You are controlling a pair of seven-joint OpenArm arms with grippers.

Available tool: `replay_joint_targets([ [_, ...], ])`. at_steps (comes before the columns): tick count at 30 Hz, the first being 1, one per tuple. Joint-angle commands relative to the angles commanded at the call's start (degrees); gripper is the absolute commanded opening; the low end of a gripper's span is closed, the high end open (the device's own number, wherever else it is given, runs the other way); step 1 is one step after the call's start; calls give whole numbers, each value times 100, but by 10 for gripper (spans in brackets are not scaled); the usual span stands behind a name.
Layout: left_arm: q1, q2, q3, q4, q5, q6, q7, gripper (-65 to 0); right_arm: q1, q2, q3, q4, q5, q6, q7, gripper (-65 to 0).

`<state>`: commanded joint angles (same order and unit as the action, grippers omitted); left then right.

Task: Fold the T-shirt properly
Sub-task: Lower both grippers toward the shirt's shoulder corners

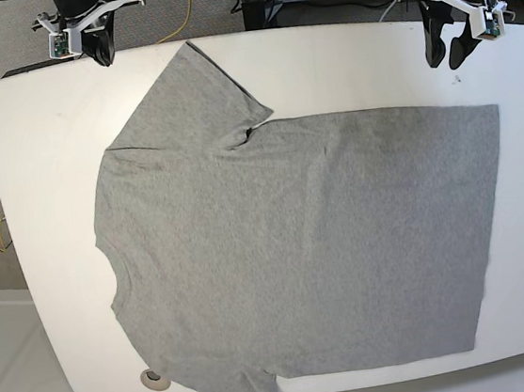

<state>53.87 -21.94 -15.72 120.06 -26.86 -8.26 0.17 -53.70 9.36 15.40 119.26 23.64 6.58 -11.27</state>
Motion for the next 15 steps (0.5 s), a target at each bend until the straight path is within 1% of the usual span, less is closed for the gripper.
replay_joint_targets([
  [3, -162, 14, 36, -86, 132, -2, -1, -417, 145, -120, 27, -115, 3, 4, -25, -618],
  [7, -272, 47, 80, -210, 243, -3, 21, -404, 214, -213, 26, -226, -50, 12, -3, -554],
  [9, -327, 65, 146, -307, 424, 32, 108, -406, 241, -272, 18, -363, -136, -29, 95, -508],
  [11, -386, 62, 169, -329, 482, 43, 126, -408, 239, -267, -2, -380, -168, -48, 142, -472],
  [15, -462, 65, 194, -368, 553, 35, 155, -412, 235, -231, -19, -362, -209, -74, 196, -430],
])
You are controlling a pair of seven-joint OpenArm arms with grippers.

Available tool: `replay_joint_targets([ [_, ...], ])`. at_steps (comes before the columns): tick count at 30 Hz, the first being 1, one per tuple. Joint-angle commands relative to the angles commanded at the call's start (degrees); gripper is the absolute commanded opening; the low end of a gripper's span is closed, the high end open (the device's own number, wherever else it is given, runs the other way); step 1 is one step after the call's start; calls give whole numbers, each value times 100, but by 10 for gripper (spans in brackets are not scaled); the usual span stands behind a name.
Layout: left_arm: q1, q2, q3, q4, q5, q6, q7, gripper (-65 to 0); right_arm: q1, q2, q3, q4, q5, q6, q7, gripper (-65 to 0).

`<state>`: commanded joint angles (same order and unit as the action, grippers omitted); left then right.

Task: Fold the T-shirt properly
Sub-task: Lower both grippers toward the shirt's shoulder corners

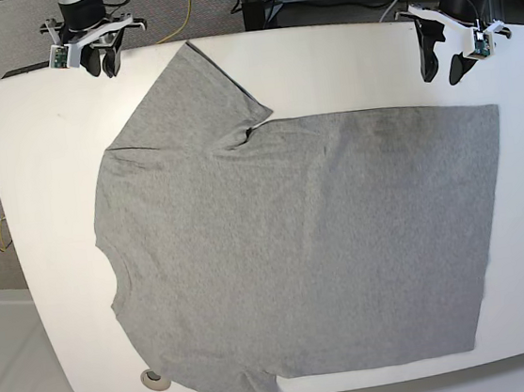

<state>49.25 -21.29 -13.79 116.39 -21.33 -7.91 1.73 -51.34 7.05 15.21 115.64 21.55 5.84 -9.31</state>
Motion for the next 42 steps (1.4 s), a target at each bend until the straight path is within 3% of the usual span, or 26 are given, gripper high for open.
replay_joint_targets([
  [4, 55, 37, 5, 100, 43, 14, -189, -413, 209, 27, 148, 24, 36, -59, -181, -437],
  [10, 126, 25, 45, 49, -79, 16, -218, -414, 477, 13, 411, 12, 330, 44, -381, -548],
  [12, 118, 20, 36, 10, -172, 16, -197, -413, 541, 7, 422, -16, 500, 141, -454, -588],
  [14, 100, 20, -72, -119, -543, 18, -155, -411, 626, -17, 392, 10, 930, 516, -573, -639],
  [18, 60, 19, -432, -236, -1315, -9, -14, -409, 709, -10, 397, 22, 1301, 771, -668, -620],
  [24, -169, -5, -877, -312, -2051, -28, 190, -412, 643, 23, 374, 70, 1674, 843, -782, -594],
  [30, -371, -5, -884, -315, -1853, -21, 196, -407, 615, 23, 362, 107, 1768, 783, -774, -556],
  [36, -712, -12, -1061, -389, -1510, -32, 671, -406, 656, 37, 372, 147, 1723, 879, -870, -477],
  [42, -923, -23, -1266, -455, -1367, -98, 861, -408, 721, 32, 372, 52, 1664, 987, -870, -437],
])
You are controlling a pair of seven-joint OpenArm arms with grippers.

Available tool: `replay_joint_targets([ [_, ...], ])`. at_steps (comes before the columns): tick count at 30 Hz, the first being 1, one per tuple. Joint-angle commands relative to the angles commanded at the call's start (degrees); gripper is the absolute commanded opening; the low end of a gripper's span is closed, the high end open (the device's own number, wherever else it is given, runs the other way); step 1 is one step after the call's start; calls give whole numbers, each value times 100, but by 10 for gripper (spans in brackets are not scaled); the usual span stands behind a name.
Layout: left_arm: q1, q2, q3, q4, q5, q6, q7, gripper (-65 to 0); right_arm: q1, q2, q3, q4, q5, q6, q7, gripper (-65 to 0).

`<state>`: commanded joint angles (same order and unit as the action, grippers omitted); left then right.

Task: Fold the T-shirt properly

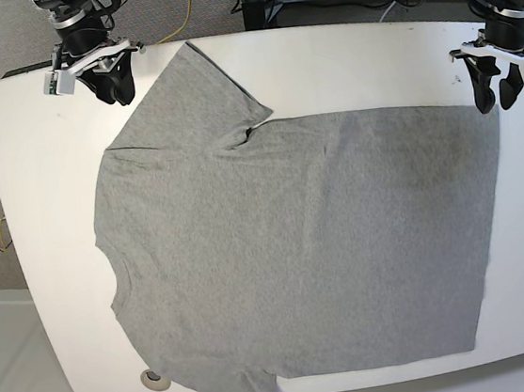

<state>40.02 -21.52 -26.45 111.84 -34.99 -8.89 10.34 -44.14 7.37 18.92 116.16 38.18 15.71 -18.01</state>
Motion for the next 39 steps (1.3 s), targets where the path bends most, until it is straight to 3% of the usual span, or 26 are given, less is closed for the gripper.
replay_joint_targets([
  [10, -382, -77, -224, -221, -59, -48, -86, -406, 474, -15, 0, -498, -443, 254, 45, -461],
  [12, -589, -99, -137, -817, -280, -15, -151, -408, 510, -77, -58, -476, -566, 147, -2, -487],
  [16, -779, -101, -115, -1262, -640, -49, -99, -410, 496, -133, -71, -442, -572, 90, 3, -510],
  [22, -931, -115, -157, -1410, -1045, -57, 93, -407, 370, -127, -33, -382, -306, 109, -1, -493],
  [30, -793, -124, -121, -1214, -1052, -62, 127, -405, 253, -108, -26, -371, 23, 88, -115, -481],
  [39, -613, -70, -263, -957, -1024, -66, -37, -400, 156, -98, 15, -354, -43, 115, -279, -442],
])
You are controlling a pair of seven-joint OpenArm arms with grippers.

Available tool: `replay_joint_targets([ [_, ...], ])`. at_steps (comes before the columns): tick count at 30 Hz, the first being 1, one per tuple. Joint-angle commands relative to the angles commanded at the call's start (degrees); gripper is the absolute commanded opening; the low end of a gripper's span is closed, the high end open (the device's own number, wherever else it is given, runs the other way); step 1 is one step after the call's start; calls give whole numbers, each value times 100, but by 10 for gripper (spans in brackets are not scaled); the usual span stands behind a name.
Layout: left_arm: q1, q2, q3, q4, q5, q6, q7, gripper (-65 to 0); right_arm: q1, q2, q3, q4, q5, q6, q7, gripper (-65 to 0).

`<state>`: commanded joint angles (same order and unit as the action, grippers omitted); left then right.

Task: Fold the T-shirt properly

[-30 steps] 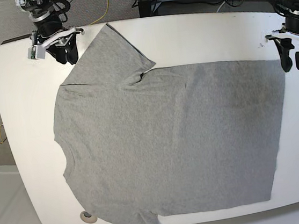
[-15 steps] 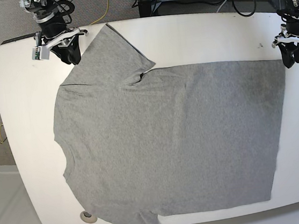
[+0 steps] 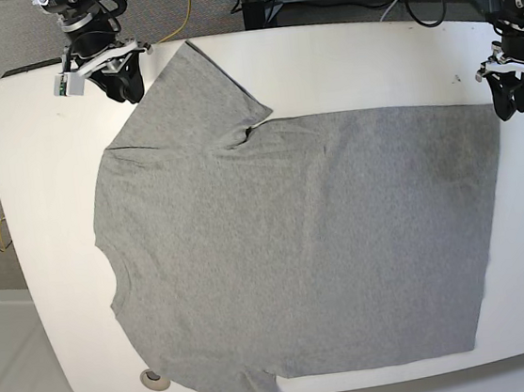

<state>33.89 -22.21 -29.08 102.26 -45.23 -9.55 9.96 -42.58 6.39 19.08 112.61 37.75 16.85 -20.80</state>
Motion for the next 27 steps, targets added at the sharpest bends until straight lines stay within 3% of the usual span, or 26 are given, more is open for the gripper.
replay_joint_targets([
  [11, -9, 6, 155, 196, 346, 9, -148, -419, 63, -29, 201, 2, -101, 88, -145, -401],
  [15, -100, 10, 100, 21, 341, 18, -41, -405, 30, -37, 117, -34, -155, 18, -47, -409],
  [27, -255, -1, 43, -267, 368, 29, 323, -387, 62, -93, 37, -22, -244, 19, 2, -409],
])
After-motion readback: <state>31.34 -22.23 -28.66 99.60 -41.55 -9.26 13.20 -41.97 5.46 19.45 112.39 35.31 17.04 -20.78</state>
